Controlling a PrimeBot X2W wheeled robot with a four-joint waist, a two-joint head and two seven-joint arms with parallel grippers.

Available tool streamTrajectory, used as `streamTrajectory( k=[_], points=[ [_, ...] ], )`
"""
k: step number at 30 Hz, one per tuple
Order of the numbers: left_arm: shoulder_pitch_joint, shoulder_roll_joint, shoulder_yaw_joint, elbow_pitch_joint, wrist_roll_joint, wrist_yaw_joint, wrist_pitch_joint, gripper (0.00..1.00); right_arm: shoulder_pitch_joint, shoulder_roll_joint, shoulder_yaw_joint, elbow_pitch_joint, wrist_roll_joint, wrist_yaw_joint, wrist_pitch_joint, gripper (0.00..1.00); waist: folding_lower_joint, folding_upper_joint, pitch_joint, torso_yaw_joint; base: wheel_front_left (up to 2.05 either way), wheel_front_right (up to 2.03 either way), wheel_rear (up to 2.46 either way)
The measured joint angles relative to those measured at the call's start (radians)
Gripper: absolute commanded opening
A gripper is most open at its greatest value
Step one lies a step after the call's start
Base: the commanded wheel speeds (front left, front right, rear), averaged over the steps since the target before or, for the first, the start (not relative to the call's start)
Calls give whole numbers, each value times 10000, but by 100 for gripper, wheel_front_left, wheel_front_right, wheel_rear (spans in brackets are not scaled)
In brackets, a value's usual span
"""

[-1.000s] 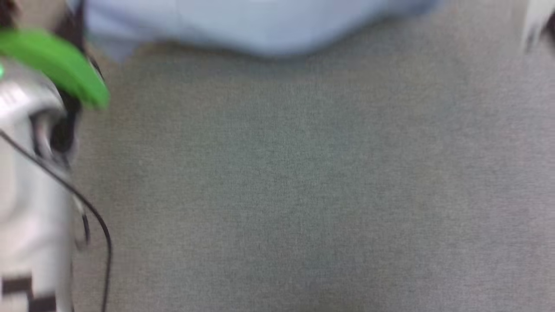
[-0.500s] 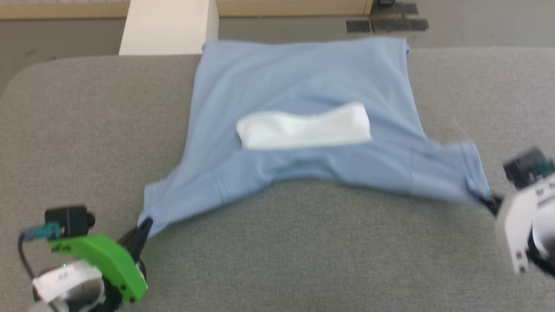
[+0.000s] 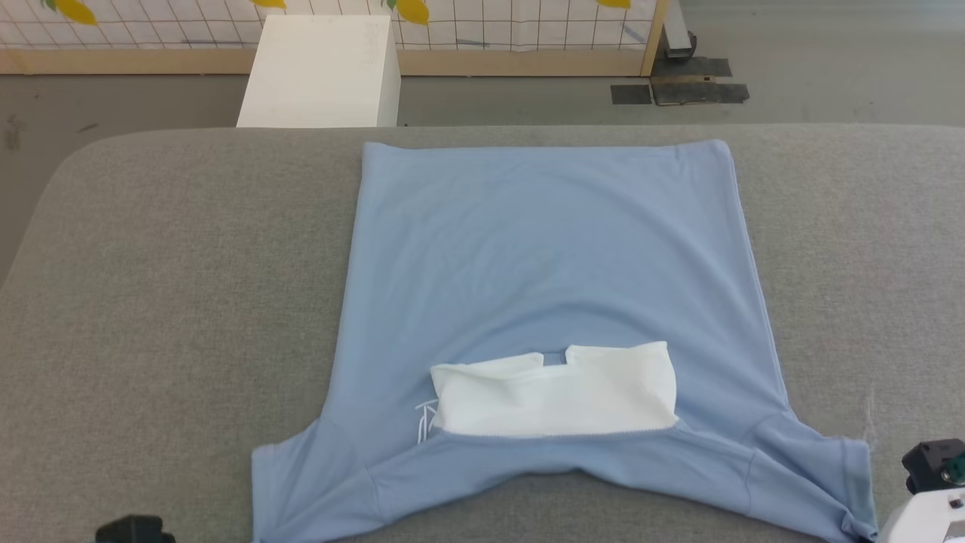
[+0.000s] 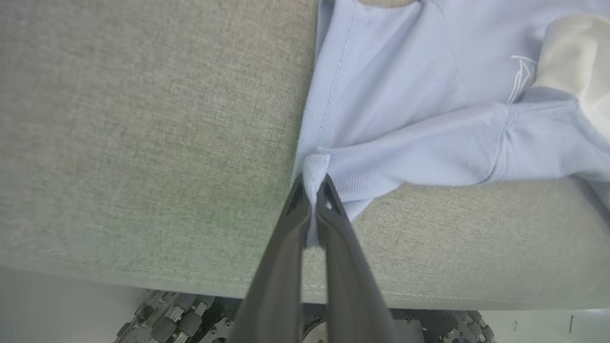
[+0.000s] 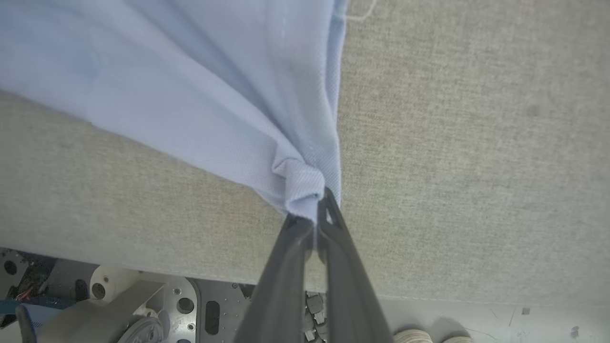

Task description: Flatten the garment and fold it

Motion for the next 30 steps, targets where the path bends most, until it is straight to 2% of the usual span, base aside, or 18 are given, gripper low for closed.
streamTrajectory(
  k=[3,8,12,18,19,20,21,26,30],
  points=[
    [231,-173,-77,88,-21,10,27,0,166,522,-311,67,-330,0,-19,0,0,0,28,48,0,0,0],
    [300,-351,-286,322,-107,23,15,0,189,1149,-481,663,-483,-2,-794,0,0,0,81,134,0,0,0],
    [282,-481,-395,460,-111,-19,-119,0,8,1266,-476,1252,-384,-4,-1208,0,0,0,124,183,0,0,0],
    [239,-466,-487,577,17,-96,-330,0,-80,1108,-343,1555,-104,-4,-1691,0,0,0,178,219,0,0,0],
    [240,-466,-487,587,17,-102,-372,0,-80,1085,-320,1555,-92,-4,-1785,28,0,0,175,216,0,0,0],
    [240,-466,-483,598,17,-113,-418,0,-79,1047,-265,1547,-48,-4,-1850,76,0,0,170,210,0,0,0],
    [241,-466,-477,608,17,-140,-462,0,-78,1024,-247,1507,-15,-4,-1918,100,0,0,164,200,0,0,0],
    [247,-464,-435,600,12,-230,-610,0,-574,1124,-305,980,82,-4,-2778,100,0,0,125,135,0,0,0],
    [222,-414,-500,539,81,-274,-719,0,-1661,1168,-445,539,40,-4,-3992,100,0,0,185,169,0,0,0]
  ],
)
